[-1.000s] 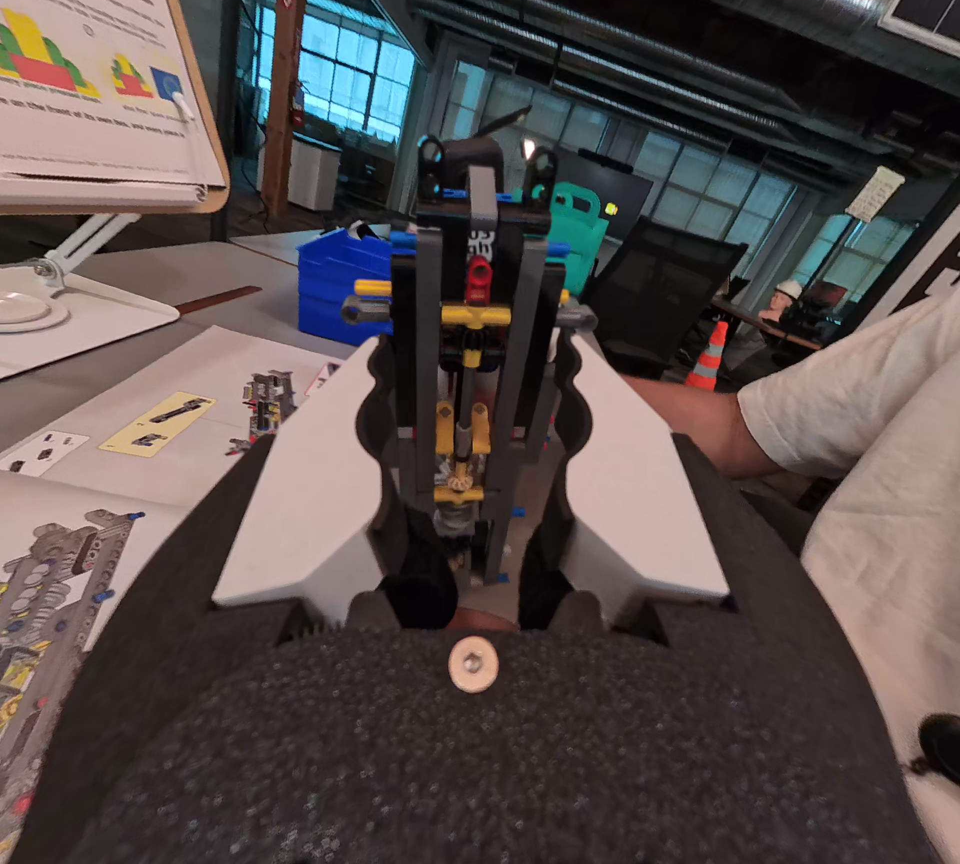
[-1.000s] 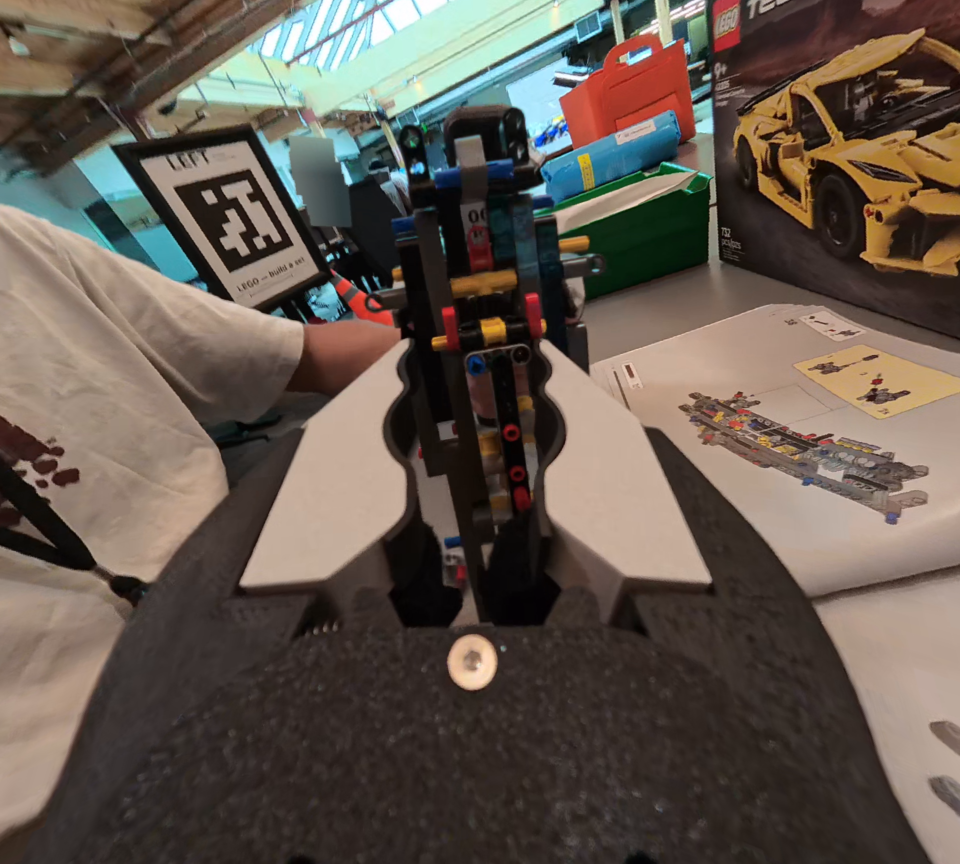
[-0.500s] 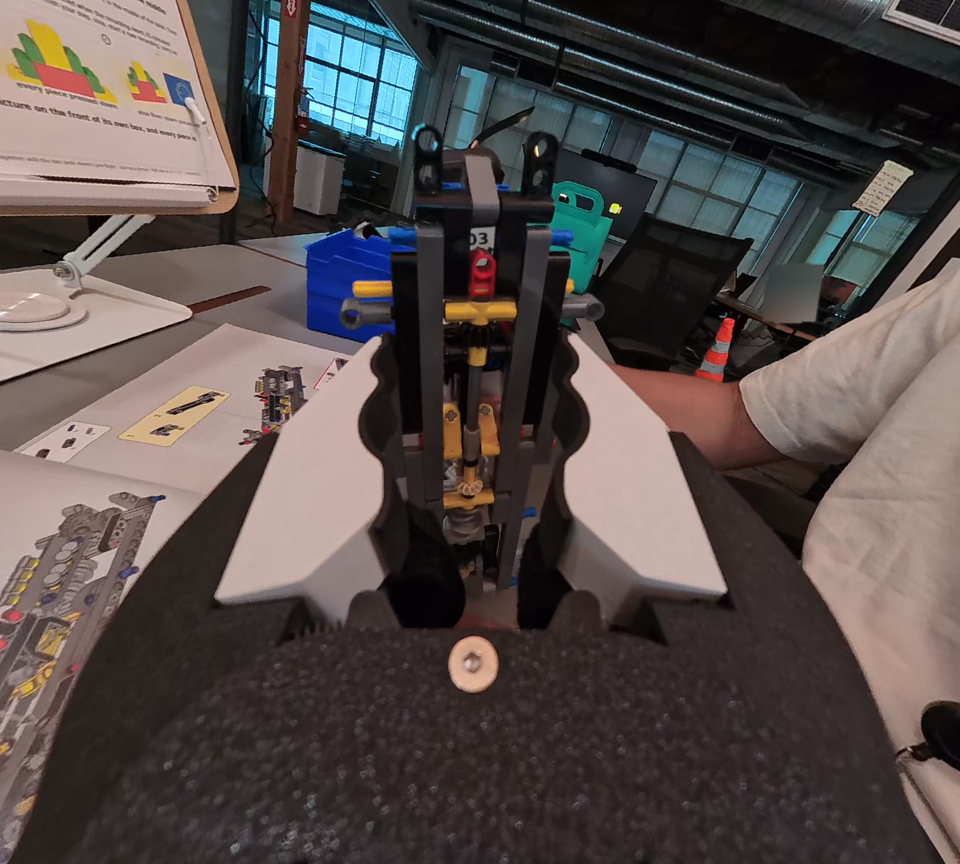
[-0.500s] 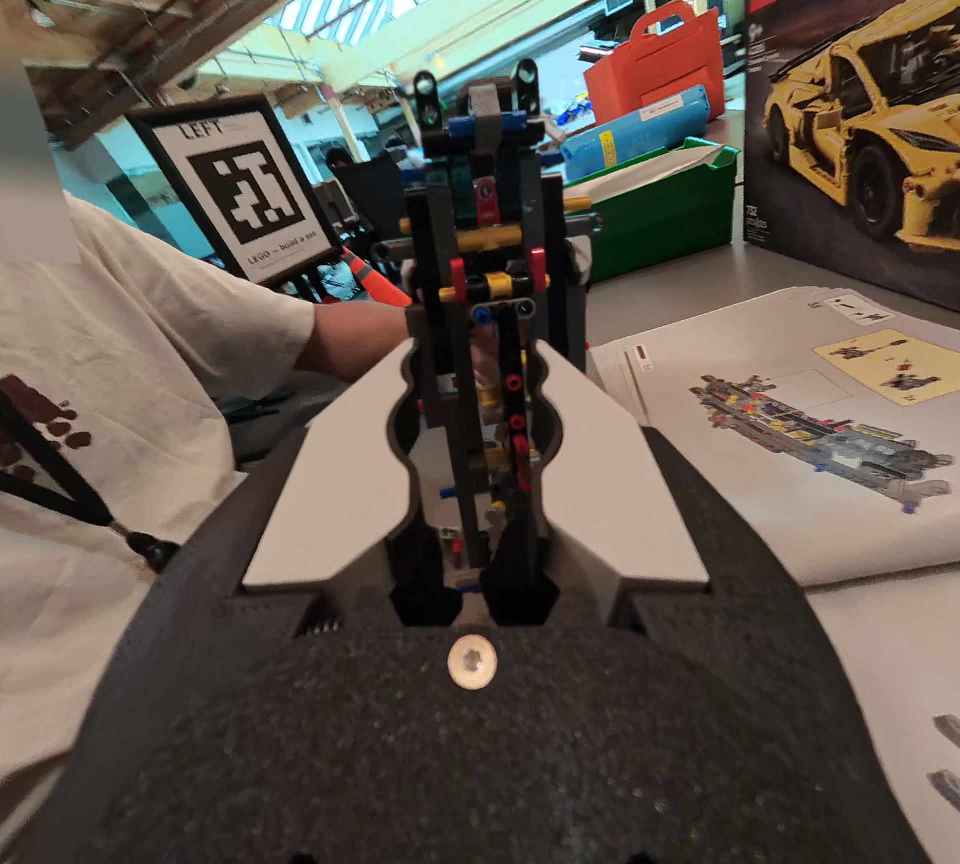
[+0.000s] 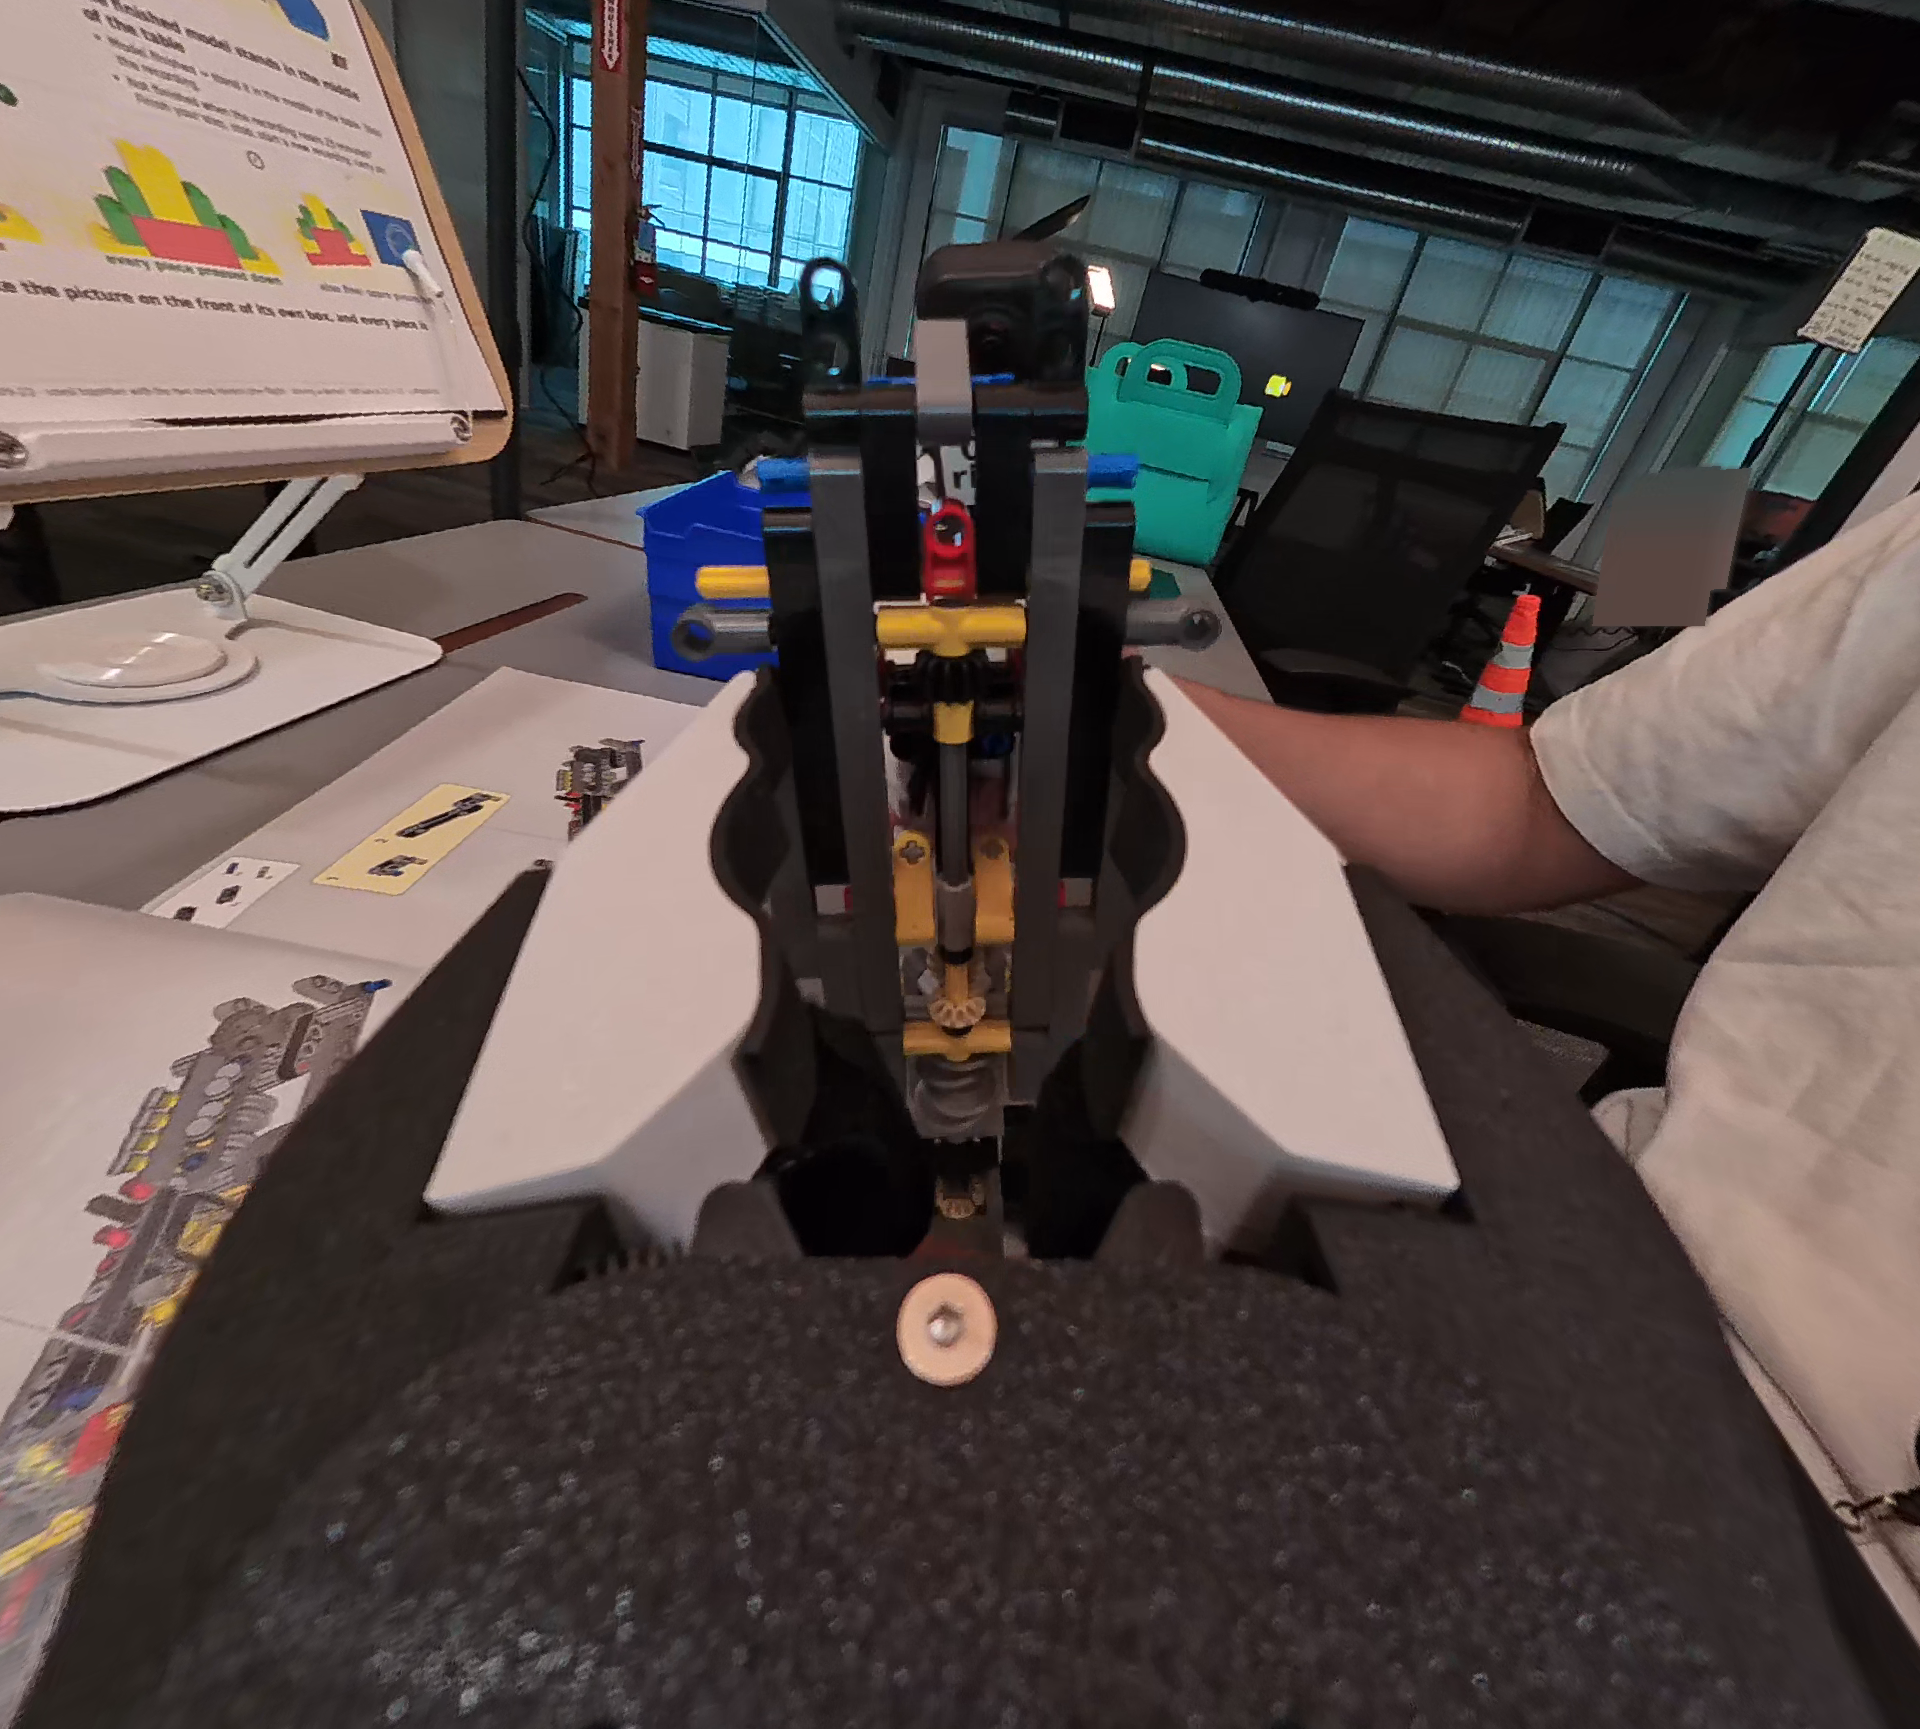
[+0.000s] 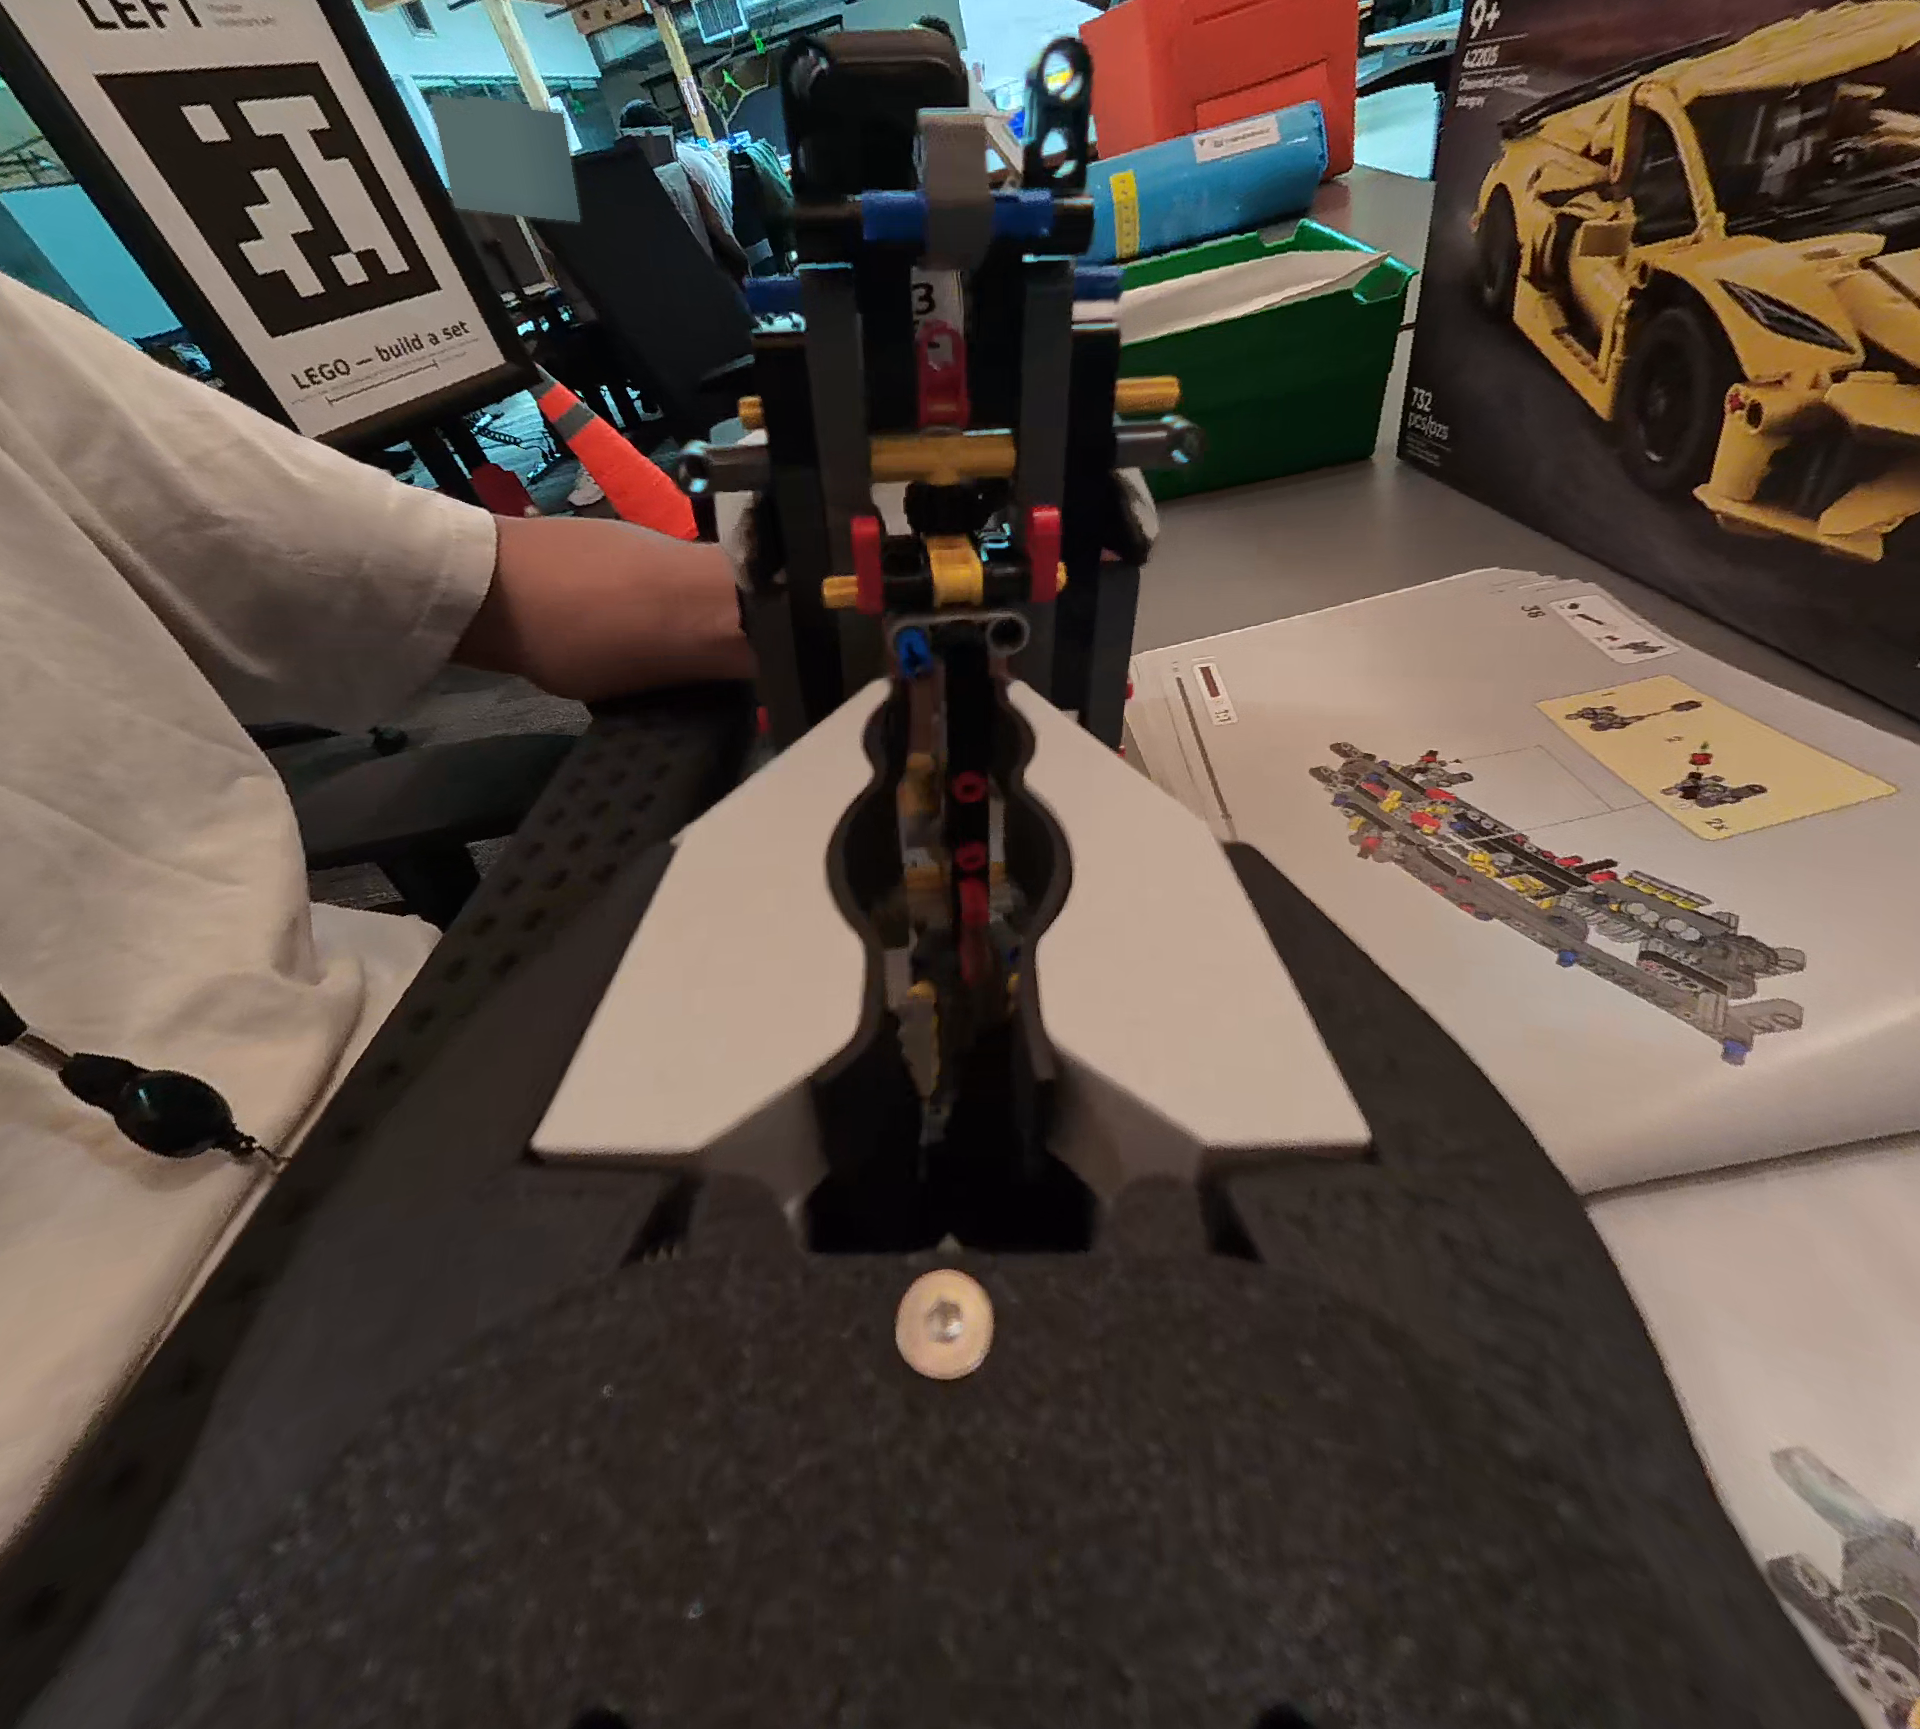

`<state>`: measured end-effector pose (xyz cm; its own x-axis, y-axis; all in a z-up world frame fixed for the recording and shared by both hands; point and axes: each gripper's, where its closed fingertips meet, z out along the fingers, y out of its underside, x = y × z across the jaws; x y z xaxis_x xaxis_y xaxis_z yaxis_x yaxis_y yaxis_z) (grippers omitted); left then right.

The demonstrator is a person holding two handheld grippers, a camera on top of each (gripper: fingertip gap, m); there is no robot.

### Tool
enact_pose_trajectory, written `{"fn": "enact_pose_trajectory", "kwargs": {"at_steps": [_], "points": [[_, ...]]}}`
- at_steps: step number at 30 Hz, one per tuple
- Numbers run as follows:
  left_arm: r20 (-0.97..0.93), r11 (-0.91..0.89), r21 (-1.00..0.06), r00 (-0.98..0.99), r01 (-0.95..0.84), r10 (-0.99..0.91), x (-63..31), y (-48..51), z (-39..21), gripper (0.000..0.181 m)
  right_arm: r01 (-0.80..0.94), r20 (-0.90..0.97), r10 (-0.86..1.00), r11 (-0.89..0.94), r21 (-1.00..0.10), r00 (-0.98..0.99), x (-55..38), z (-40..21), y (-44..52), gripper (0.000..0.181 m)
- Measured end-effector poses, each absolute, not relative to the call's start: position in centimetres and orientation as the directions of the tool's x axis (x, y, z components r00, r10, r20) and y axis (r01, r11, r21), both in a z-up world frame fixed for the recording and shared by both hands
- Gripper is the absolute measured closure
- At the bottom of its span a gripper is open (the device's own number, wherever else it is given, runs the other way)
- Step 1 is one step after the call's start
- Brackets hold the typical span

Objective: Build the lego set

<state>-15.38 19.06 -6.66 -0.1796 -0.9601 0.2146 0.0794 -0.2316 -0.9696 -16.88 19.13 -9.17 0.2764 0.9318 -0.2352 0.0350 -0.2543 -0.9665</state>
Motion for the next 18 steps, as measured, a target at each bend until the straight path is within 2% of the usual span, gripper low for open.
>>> {"fn": "enact_pose_trajectory", "kwargs": {"at_steps": [2,5,9,11,14,18], "points": [[0.211,-0.228,-0.971,-0.183,0.074,-0.96,-15.9,19.2,-6.7,0.12,0.052,-0.244,0.923,-0.271,-0.961,0.296,-16.3,-9.3,19.0,0.153],[0.201,-0.217,-0.974,-0.186,0.067,-0.962,-16.7,19.5,-6.8,0.12,0.177,-0.192,0.877,-0.295,-0.939,0.441,-14.0,-10.4,18.4,0.15],[0.17,-0.186,-0.978,-0.147,0.096,-0.974,-17.0,20.3,-6.9,0.12,0.373,-0.234,0.777,-0.514,-0.773,0.585,-15.5,-16.0,13.7,0.14],[0.165,-0.18,-0.979,-0.145,0.098,-0.976,-17.1,20.5,-6.9,0.121,0.355,-0.309,0.704,-0.626,-0.694,0.639,-17.6,-18.6,11.5,0.138],[0.145,-0.156,-0.984,-0.114,0.09,-0.983,-17.2,20.8,-7.0,0.12,0.227,-0.407,0.547,-0.759,-0.611,0.732,-19.4,-20.7,10.5,0.139],[0.065,-0.068,-0.996,-0.053,0.056,-0.997,-17.2,21.2,-7.3,0.12,0.18,-0.348,0.42,-0.815,-0.55,0.838,-18.7,-21.6,11.1,0.146]]}}
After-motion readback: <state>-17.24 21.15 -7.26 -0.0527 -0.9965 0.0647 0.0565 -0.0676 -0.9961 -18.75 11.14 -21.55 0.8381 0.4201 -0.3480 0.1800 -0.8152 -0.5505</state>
